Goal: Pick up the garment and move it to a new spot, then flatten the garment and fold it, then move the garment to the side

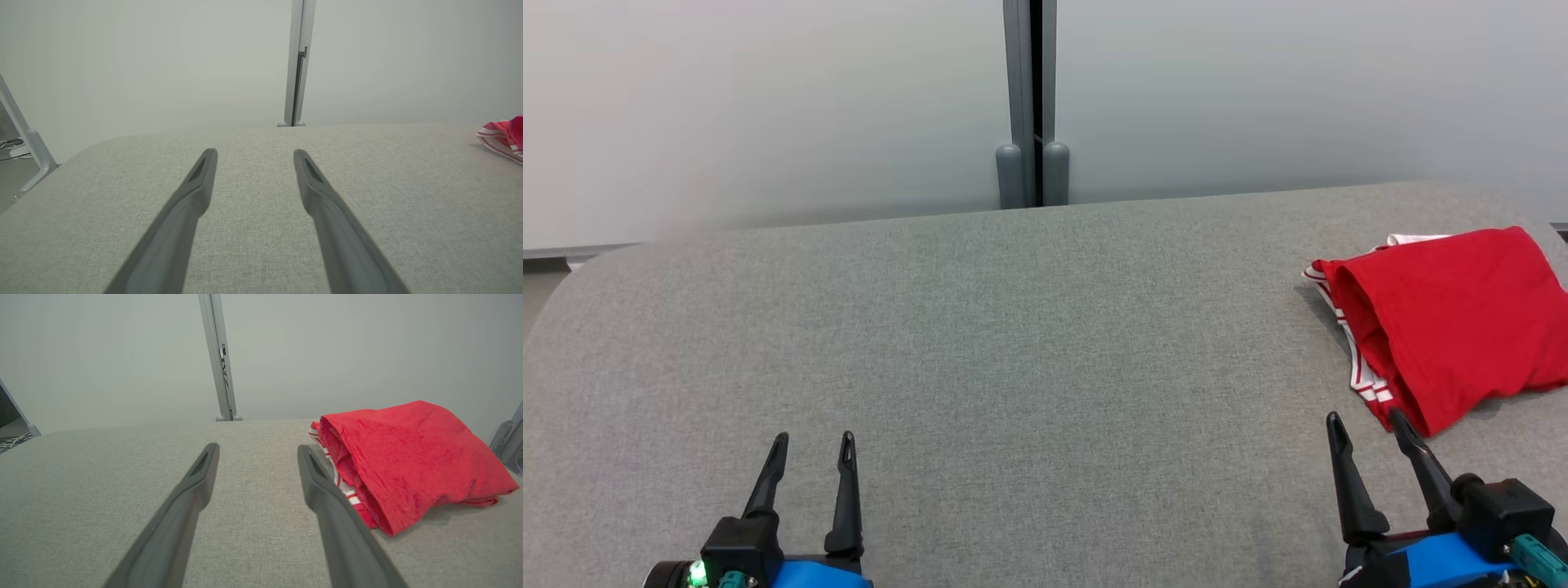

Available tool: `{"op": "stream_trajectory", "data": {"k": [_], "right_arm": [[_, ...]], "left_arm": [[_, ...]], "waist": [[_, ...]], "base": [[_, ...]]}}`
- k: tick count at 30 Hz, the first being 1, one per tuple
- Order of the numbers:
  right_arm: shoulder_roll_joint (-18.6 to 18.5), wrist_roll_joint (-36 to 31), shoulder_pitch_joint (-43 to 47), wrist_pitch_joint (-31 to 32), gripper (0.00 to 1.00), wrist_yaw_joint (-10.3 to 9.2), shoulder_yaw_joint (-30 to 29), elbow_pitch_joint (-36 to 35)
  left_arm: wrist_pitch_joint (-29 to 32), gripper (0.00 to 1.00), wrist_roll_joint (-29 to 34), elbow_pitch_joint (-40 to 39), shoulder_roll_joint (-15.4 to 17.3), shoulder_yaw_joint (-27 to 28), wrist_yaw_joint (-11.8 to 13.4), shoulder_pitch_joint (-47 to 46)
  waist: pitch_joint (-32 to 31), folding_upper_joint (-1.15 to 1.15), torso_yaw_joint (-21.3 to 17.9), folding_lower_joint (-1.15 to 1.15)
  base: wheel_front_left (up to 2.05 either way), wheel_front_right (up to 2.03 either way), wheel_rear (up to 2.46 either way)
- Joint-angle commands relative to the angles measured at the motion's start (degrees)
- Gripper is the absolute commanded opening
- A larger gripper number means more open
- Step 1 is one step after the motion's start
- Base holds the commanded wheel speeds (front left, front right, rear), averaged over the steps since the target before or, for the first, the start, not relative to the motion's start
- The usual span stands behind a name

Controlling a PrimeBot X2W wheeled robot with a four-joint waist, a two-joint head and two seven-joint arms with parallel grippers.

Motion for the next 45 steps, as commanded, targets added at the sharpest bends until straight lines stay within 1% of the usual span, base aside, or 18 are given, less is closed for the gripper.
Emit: {"op": "stream_trajectory", "data": {"k": [1, 9, 19, 32, 33, 37, 45], "right_arm": [[0.08, -0.26, 1.21, 0.27, 1.00, 0.00, 0.03, -0.60], [0.30, -0.10, 4.39, 1.84, 1.00, 0.00, -0.37, -2.68], [0.34, -0.42, 4.68, 2.58, 1.00, 0.00, -0.40, -3.94], [0.36, 0.51, 4.86, 2.21, 1.00, 0.00, -0.69, -3.75], [0.25, 0.46, 4.26, 2.49, 0.00, 0.00, -0.57, -3.67], [0.34, 1.31, 4.39, 2.55, 0.00, 0.00, -0.29, -1.87], [-0.11, 12.10, 2.70, 3.50, 0.00, 0.00, -0.29, -0.36]], "left_arm": [[-0.25, 1.00, -0.17, 0.21, 0.12, -0.08, 0.00, 0.80], [-0.30, 1.00, -0.73, 0.77, 0.74, 0.01, -0.08, 3.25], [-0.27, 1.00, -1.33, 1.64, 0.72, -0.22, -0.01, 2.93], [-0.30, 1.00, -1.33, 2.17, 0.96, -0.72, 0.15, 1.98], [-0.08, 0.00, -1.22, 2.16, 0.67, -0.80, -0.01, 2.67], [0.38, 0.00, -1.95, 3.66, -0.03, -0.87, -0.13, 3.40], [3.00, 0.00, -11.41, 3.39, -0.94, 1.60, -1.50, 1.97]], "waist": [[-0.64, 0.01, -0.38, 0.00], [-2.57, 0.01, 0.08, 0.00], [-2.74, 0.01, 0.43, 0.00], [-2.61, 0.01, 1.04, 0.00], [-2.62, 0.01, 1.07, 0.00], [-2.60, 0.01, 1.10, 0.01], [-2.53, 0.01, 1.11, 0.01]], "base": [[0.00, 0.00, 0.00], [0.00, 0.00, 0.00], [0.00, 0.00, 0.00], [0.00, 0.00, 0.00], [0.00, 0.00, 0.00], [0.00, 0.00, 0.00], [0.00, 0.00, 0.00]]}}
